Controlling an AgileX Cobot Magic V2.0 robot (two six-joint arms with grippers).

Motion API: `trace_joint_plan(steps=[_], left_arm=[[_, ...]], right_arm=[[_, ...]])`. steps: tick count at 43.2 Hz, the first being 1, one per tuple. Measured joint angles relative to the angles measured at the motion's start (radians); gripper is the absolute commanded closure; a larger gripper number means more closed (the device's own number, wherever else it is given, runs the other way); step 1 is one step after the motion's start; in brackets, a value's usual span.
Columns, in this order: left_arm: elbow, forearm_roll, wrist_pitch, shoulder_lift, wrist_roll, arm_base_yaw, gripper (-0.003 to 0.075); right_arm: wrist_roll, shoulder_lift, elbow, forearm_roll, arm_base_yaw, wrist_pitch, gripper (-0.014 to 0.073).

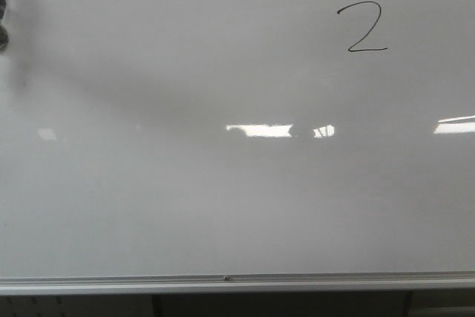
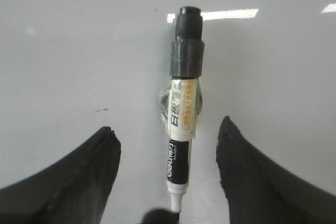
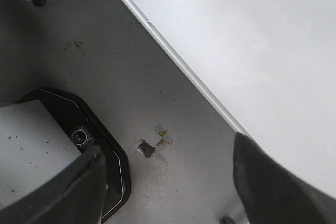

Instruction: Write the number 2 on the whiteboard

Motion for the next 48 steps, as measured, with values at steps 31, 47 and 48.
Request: trace_joint_plan(steps=[31, 47, 48], left_arm=[[-0.194, -0.13, 1.068, -0.552, 0.001, -0.393, 0.0311], [-0.194, -0.135, 1.099, -0.561, 0.001, -0.413, 0.0313], [-0.194, -0.135, 1.099, -0.561, 0.001, -0.413, 0.0314]], right_arm=[[0.53, -0.339, 0.05, -0.236, -0.002, 0.002, 0.0063], [0.532, -0.458, 0.089, -0.281, -0.002, -0.011, 0.0063], [0.532, -0.458, 0.089, -0.281, -0.002, -0.011, 0.0063]])
